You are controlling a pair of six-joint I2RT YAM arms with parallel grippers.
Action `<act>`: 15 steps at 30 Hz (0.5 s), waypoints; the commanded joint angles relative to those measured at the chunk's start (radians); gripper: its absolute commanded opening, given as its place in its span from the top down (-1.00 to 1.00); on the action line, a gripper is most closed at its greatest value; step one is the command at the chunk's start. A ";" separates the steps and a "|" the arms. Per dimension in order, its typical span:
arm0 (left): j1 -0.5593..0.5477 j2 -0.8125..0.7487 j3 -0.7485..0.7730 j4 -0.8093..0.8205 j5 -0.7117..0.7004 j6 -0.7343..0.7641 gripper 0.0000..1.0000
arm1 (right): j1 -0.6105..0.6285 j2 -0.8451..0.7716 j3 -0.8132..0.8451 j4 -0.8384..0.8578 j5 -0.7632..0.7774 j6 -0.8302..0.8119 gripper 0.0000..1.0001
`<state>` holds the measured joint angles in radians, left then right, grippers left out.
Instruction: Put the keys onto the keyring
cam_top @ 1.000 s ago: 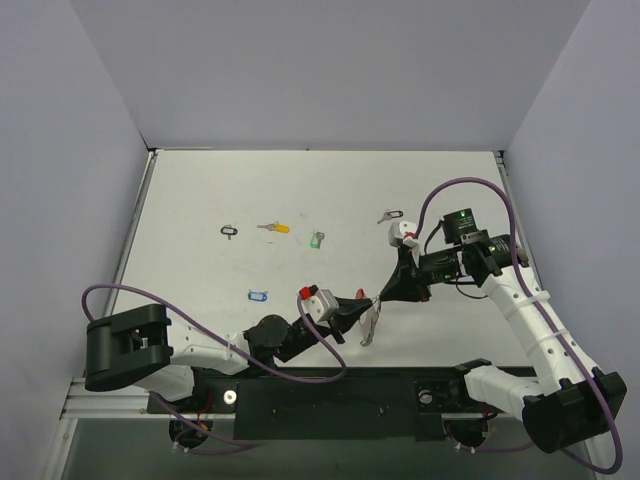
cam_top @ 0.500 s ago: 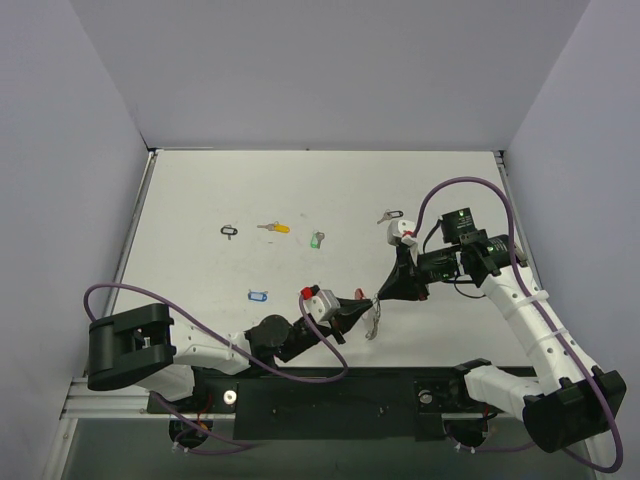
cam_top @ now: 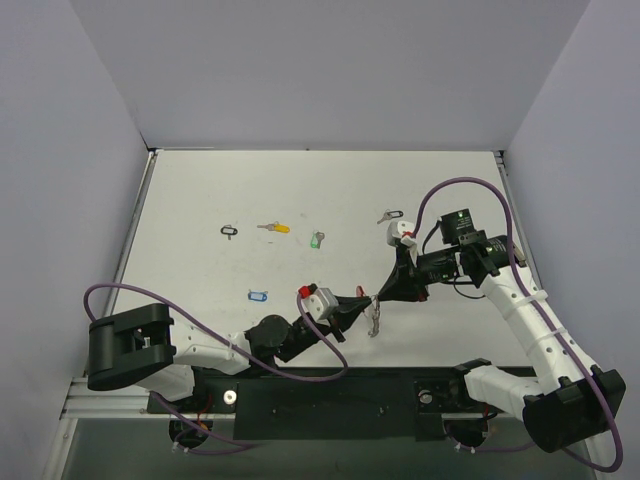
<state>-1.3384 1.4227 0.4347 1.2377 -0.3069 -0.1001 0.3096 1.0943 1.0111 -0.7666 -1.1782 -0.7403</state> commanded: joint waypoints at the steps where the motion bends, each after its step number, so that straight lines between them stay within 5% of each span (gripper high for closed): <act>1: 0.001 -0.016 0.029 0.097 -0.018 -0.012 1.00 | 0.010 0.013 -0.006 -0.003 -0.032 -0.002 1.00; 15: 0.001 -0.005 0.030 0.112 0.000 -0.018 1.00 | 0.010 0.012 -0.011 0.029 -0.021 0.032 1.00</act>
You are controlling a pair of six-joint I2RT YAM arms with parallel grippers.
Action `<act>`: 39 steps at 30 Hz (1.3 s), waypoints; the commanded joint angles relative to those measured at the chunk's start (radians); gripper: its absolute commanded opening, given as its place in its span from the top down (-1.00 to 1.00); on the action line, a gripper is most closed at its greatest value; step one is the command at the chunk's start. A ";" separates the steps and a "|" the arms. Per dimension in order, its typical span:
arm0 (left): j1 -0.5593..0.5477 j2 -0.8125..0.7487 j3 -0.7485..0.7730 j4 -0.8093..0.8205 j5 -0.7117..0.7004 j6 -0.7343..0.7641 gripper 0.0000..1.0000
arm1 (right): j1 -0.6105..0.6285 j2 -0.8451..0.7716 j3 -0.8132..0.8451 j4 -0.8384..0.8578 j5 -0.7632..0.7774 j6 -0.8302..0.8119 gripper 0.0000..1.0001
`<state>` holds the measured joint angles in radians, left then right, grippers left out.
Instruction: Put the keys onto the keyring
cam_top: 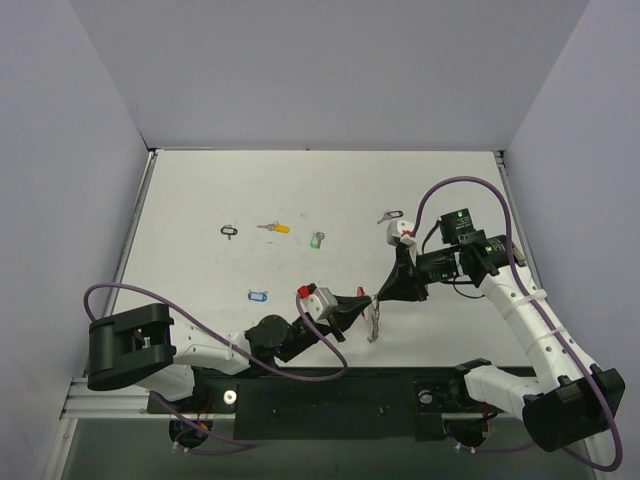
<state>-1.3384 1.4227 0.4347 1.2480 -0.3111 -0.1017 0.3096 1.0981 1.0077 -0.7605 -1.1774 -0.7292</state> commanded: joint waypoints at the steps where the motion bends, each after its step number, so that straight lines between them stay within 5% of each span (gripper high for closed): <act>1: 0.001 -0.005 0.030 0.102 0.006 -0.016 1.00 | 0.010 0.008 -0.009 0.026 -0.019 0.028 1.00; 39: 0.004 -0.024 -0.002 0.096 0.010 -0.013 1.00 | -0.027 0.003 -0.032 0.121 -0.041 0.146 1.00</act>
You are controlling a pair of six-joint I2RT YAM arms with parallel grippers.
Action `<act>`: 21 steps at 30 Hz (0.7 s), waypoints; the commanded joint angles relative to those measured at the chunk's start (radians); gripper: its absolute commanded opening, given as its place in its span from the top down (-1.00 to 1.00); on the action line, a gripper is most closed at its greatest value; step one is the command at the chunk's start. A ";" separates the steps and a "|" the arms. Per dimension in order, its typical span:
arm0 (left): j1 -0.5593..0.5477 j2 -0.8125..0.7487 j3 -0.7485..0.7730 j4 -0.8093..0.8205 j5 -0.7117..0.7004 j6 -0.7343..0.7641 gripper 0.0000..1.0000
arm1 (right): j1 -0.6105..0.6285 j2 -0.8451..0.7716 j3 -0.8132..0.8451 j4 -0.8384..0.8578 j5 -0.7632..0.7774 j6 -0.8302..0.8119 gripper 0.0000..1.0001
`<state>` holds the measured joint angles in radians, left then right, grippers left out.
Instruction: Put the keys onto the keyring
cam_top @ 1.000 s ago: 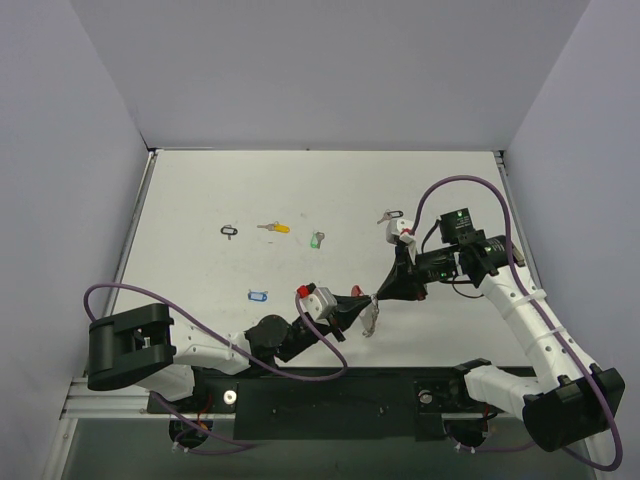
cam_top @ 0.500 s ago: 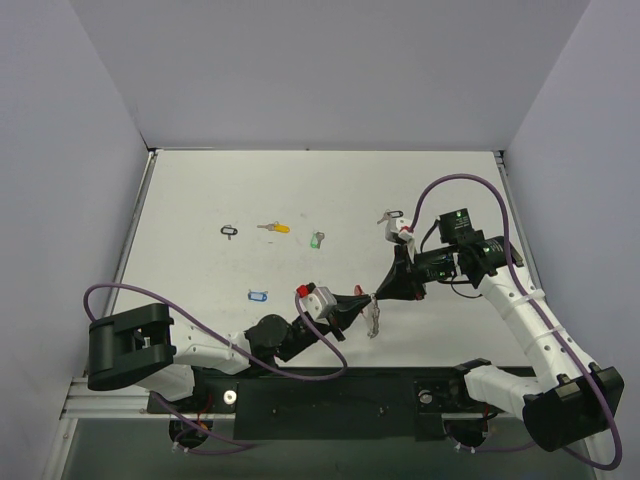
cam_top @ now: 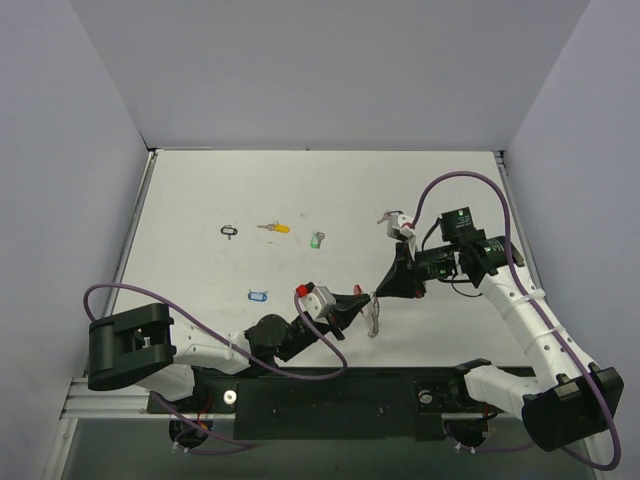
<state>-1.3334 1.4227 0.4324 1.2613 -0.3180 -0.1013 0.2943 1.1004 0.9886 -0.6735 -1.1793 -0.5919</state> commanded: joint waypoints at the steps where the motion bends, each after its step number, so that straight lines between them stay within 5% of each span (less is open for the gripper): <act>1: -0.003 -0.024 0.000 0.082 0.019 -0.014 1.00 | -0.012 0.003 -0.013 0.035 -0.039 0.010 1.00; 21: 0.000 -0.051 -0.029 0.162 0.039 0.017 1.00 | -0.011 0.010 -0.057 0.172 -0.026 0.155 1.00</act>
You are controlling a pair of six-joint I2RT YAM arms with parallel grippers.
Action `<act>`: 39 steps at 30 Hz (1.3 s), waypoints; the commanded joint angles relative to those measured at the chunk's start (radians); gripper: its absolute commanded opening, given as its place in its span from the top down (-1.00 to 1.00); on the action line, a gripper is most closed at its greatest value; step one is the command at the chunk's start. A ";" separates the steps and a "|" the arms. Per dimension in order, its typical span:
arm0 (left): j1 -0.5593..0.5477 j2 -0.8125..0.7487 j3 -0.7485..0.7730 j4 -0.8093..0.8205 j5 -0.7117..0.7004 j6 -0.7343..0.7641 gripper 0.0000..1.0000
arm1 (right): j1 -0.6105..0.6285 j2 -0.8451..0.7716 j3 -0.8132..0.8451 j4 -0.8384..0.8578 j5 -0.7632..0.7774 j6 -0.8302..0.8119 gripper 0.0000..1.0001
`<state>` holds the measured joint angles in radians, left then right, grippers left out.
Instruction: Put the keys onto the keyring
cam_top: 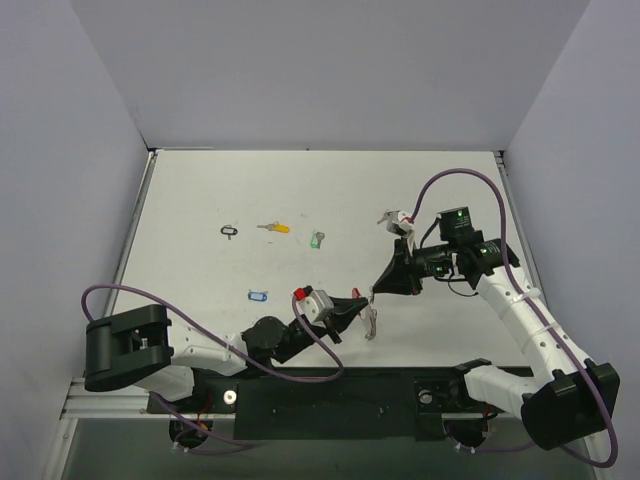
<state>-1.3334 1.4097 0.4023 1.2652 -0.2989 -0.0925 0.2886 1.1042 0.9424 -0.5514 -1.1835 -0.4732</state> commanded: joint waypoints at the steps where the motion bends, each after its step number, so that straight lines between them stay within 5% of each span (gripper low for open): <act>1: 0.002 -0.040 0.001 0.157 0.021 0.010 1.00 | -0.003 0.008 -0.014 0.054 -0.022 0.038 1.00; 12: 0.016 -0.063 -0.020 0.117 0.006 0.010 1.00 | -0.026 0.002 -0.010 0.041 -0.022 0.016 1.00; 26: 0.060 -0.115 0.012 -0.006 0.049 -0.004 1.00 | -0.147 -0.026 -0.007 -0.136 -0.031 -0.235 1.00; 39: 0.066 -0.181 0.021 -0.101 0.057 -0.056 1.00 | -0.249 -0.083 -0.040 -0.136 -0.085 -0.232 1.00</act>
<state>-1.2732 1.2671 0.3859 1.1423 -0.2508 -0.1200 0.0612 1.0424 0.9215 -0.6697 -1.1954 -0.6861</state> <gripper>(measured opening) 0.017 0.005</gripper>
